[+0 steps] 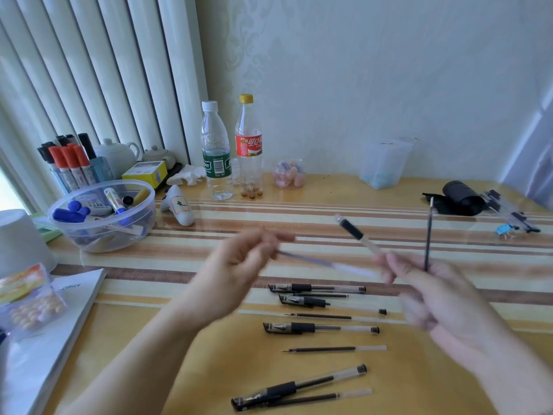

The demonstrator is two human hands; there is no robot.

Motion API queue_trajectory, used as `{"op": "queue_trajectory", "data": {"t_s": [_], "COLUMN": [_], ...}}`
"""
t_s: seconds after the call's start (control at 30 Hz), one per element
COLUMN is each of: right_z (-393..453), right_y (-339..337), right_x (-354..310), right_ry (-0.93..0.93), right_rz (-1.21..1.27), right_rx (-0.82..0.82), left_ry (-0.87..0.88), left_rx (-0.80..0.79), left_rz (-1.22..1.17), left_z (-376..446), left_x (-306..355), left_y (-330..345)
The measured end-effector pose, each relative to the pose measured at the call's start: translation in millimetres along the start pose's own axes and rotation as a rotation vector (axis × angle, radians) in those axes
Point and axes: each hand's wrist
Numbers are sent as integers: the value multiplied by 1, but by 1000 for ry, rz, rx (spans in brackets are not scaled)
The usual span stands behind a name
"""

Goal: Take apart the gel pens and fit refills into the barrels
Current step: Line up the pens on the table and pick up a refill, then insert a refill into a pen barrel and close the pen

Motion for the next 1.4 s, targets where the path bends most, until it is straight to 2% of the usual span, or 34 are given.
{"op": "queue_trajectory", "data": {"t_s": [0.1,0.23,0.33,0.43,0.53,0.67,0.8,0.97,1.07,1.4], "right_z": [-7,-12,-14,-10,-5,-1,0,-3,-5,-6], "right_y": [24,38,40,34,25,21,18,21,24,27], "right_x": [7,13,13,11,9,10,11,8,7,6], "right_ry": [109,177,179,123,40,-68,-151,-234,-235,-190], "right_rz": [69,105,21,57,272,423,346,333,400,360], "right_rx": [-206,-336,-387,-346,-272,-273,-274,-219,-173,-180], "left_ry": [95,154,137,85,104,122,122,141,160,166], "left_rx": [-185,-215,-173,-146,-135,-204,-331,-385,-398,-439], "left_rz": [-44,-317,-466,-426,-287,-122,-75,-22,3,9], "left_z": [-9,-14,-14,-8,-7,-11,-16,-17,-18,-18], "left_x": [4,16,15,4,0,0,3,5,7,8], "left_y": [34,48,45,38,35,40,43,47,47,46]}}
Point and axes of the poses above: each hand's wrist, its own z-axis towards the middle knuckle, its own y-axis out of the palm, x = y × z, and after that the axes turned 1 degree about -x, right-handed
